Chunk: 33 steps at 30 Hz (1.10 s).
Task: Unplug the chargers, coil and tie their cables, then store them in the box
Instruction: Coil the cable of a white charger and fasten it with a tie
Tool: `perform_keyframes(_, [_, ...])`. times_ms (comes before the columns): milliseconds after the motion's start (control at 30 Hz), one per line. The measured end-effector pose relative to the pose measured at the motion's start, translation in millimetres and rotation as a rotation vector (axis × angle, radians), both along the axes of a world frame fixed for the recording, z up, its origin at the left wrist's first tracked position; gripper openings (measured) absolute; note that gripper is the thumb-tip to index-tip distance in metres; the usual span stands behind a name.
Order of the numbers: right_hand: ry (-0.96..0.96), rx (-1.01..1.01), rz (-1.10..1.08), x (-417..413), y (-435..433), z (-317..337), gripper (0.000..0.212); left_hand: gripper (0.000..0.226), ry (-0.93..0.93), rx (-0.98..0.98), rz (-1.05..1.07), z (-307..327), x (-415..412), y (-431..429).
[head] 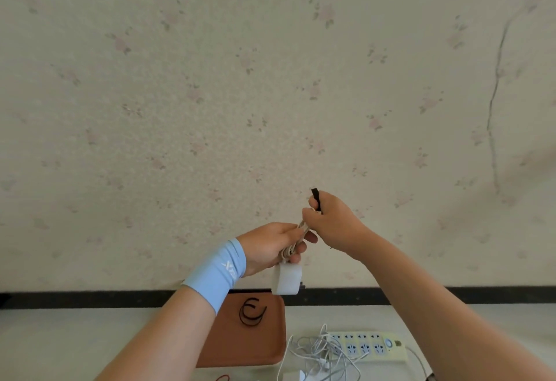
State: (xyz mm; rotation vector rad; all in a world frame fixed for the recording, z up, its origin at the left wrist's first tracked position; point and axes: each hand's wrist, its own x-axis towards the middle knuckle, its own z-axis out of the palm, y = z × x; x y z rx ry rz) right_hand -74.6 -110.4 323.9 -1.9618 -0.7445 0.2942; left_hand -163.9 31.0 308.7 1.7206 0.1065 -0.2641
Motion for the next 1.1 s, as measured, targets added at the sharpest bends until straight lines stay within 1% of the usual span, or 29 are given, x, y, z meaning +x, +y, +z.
perform_keyframes(67, [-0.038, -0.019, -0.005, 0.6, -0.9, -0.8, 0.021, 0.030, -0.017, 0.062, 0.016, -1.6, 2.5, -1.1])
perform_keyframes(200, [-0.005, 0.022, -0.057, -1.5, -1.0, 0.4, 0.028, 0.030, -0.076, 0.194, 0.081, -4.3, 6.3, -10.4])
perform_keyframes(267, [0.020, 0.099, -0.135, -1.7, -2.3, 3.2, 0.031, 0.031, -0.110, 0.190, 0.140, -5.1, 8.5, -11.3])
perform_keyframes(333, [-0.045, 0.147, -0.164, -0.4, -5.1, 6.8, 0.031, 0.031, -0.112, 0.140, 0.195, -5.3, 9.8, -11.3])
perform_keyframes(400, [-0.071, 0.168, -0.120, -1.3, -7.3, 10.1, 0.031, 0.031, -0.112, 0.125, 0.215, -4.9, 10.2, -13.5])
perform_keyframes(467, [0.015, 0.226, -0.039, -5.0, -8.6, 12.3, 0.026, 0.032, -0.122, 0.163, 0.254, -5.6, 11.8, -16.8])
perform_keyframes(533, [0.087, 0.298, 0.016, -7.8, -9.4, 13.7, 0.020, 0.032, -0.137, 0.174, 0.342, -7.2, 15.5, -17.5])
perform_keyframes(600, [0.107, 0.322, 0.027, -10.0, -10.1, 15.6, 0.012, 0.032, -0.158, 0.143, 0.421, -8.3, 19.5, -15.5])
perform_keyframes(667, [0.134, 0.290, 0.047, -12.6, -9.5, 16.7, 0.005, 0.028, -0.166, 0.084, 0.461, -7.2, 21.0, -14.2])
perform_keyframes(700, [0.151, 0.255, 0.043, -14.0, -8.3, 15.8, 0.005, 0.027, -0.166, 0.025, 0.461, -6.0, 20.6, -14.5])
perform_keyframes(733, [0.170, 0.216, 0.025, -15.2, -6.6, 14.6, 0.008, 0.027, -0.168, -0.040, 0.442, -4.5, 19.9, -15.2])
perform_keyframes(800, [0.235, 0.172, -0.031, -15.9, -3.9, 11.6, 0.017, 0.030, -0.175, -0.109, 0.378, -2.2, 18.2, -16.1])
perform_keyframes(867, [0.317, 0.198, -0.078, -15.1, -3.0, 10.8, 0.025, 0.031, -0.177, -0.149, 0.334, 0.0, 17.0, -15.2])
perform_keyframes(967, [0.349, 0.209, -0.111, -12.9, -4.9, 13.6, 0.030, 0.032, -0.147, -0.282, 0.296, 6.5, 13.1, -12.9])
perform_keyframes(1100, [0.379, 0.230, -0.061, -10.5, -6.2, 12.9, 0.030, 0.040, -0.120, -0.435, 0.217, 15.4, 7.8, -9.8])
